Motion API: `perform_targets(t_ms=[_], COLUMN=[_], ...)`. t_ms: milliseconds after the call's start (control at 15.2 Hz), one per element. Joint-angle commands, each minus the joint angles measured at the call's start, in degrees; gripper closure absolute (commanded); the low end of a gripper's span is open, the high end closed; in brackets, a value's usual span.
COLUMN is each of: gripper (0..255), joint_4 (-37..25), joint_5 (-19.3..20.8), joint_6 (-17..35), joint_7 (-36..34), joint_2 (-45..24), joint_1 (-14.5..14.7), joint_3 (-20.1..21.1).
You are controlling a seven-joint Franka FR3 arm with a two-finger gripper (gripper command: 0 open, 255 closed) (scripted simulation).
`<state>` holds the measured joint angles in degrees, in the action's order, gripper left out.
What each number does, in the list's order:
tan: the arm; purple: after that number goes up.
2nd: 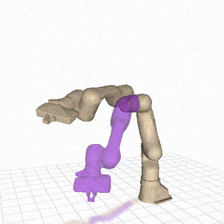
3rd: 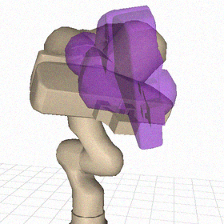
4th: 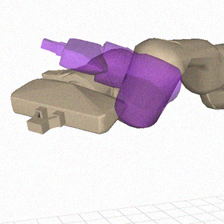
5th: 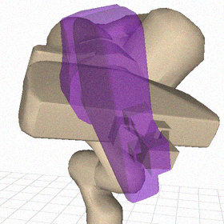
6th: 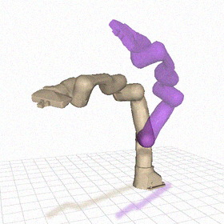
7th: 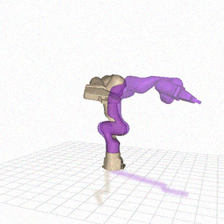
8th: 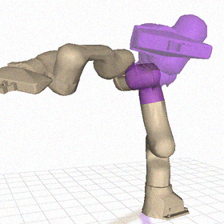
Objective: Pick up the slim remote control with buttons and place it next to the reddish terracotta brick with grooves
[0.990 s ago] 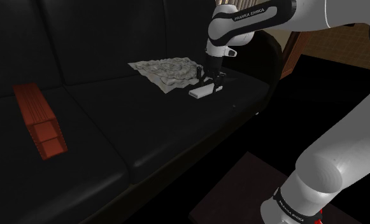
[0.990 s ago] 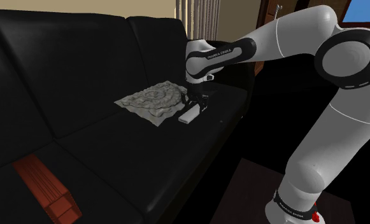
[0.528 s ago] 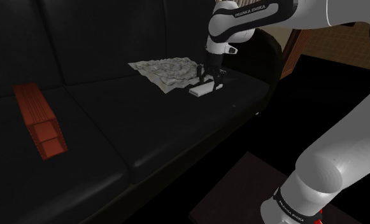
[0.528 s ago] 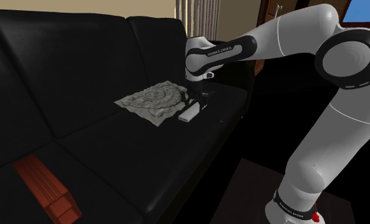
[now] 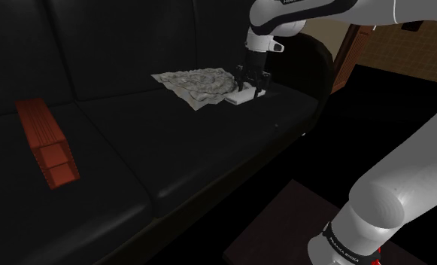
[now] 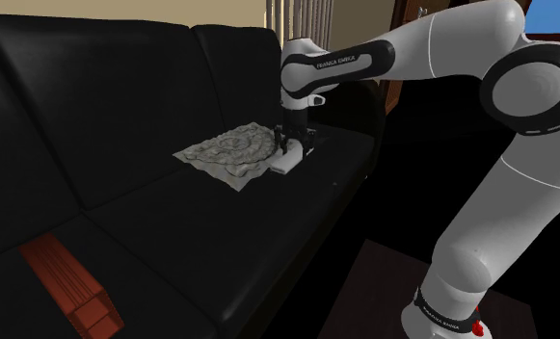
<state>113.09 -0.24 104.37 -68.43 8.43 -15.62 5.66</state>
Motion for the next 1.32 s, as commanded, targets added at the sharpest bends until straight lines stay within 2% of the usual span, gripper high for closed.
perform_targets(t_ms=[0,1254], gripper=[255,255], joint_4=[-1.5,-18.6], joint_5=[0.0,0.2], joint_6=[-1.6,-16.6], joint_7=[0.1,0.0], joint_2=[0.1,-2.0], joint_1=[0.0,-0.1], joint_3=[0.0,0.0])
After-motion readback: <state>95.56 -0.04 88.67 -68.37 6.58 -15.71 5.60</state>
